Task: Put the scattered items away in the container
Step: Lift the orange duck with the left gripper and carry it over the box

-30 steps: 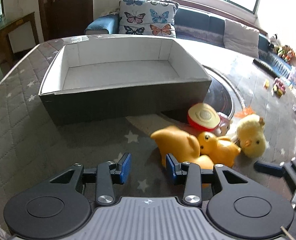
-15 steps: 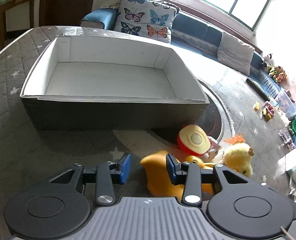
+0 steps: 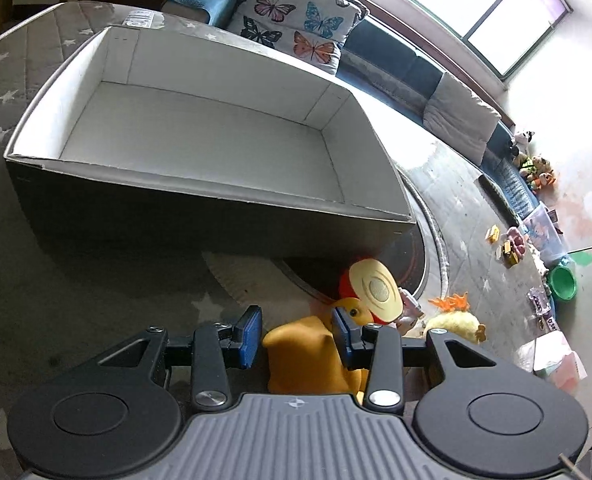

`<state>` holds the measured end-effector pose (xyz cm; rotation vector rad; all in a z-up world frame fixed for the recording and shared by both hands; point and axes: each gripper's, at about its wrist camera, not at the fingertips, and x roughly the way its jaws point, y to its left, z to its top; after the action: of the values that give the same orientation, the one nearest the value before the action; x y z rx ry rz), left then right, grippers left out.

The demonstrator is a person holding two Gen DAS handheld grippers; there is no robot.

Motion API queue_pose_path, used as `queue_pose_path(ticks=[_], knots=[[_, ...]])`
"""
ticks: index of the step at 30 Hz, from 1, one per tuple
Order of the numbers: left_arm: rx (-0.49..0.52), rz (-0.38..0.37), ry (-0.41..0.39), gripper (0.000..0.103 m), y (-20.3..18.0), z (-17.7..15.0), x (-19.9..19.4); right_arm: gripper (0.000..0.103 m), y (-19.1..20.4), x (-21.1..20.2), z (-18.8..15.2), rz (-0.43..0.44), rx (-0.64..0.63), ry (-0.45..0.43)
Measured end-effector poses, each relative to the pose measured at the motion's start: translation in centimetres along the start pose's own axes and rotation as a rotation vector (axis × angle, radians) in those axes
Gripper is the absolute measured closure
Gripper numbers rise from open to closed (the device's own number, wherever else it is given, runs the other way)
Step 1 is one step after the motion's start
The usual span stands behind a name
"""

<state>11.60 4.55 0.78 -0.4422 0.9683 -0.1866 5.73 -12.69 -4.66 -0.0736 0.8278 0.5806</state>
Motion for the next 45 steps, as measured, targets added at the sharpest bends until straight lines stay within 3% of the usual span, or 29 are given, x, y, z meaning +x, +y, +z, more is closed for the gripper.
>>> queue_pose_path(ticks=[12,20,28,35,45], knots=[[-0.013,-0.032,0.002,0.066,0.7,-0.3,0.0,0.053,-0.1,-0.2,-0.1,-0.002,0.014,0.009],[0.006,-0.068,-0.075,0.069,-0.2,0.5,-2.9,0.053,0.3,-2.2,1.2,0.006,-0.007,-0.046],[0.027,-0.078,-0.173,0.074,-1.6,3.8,-4.4,0.053,-0.4,-3.2,4.9,-0.012,-0.049,-0.134],[0.027,-0.085,-0.231,0.075,-2.4,7.7,-3.1,0.053,-1.8,-1.5,9.1,-0.038,-0.080,-0.173],[0.001,-0.075,-0.239,0.078,-1.1,12.0,1.2,0.055,-3.8,3.5,13.6,-0.057,-0.103,-0.133]])
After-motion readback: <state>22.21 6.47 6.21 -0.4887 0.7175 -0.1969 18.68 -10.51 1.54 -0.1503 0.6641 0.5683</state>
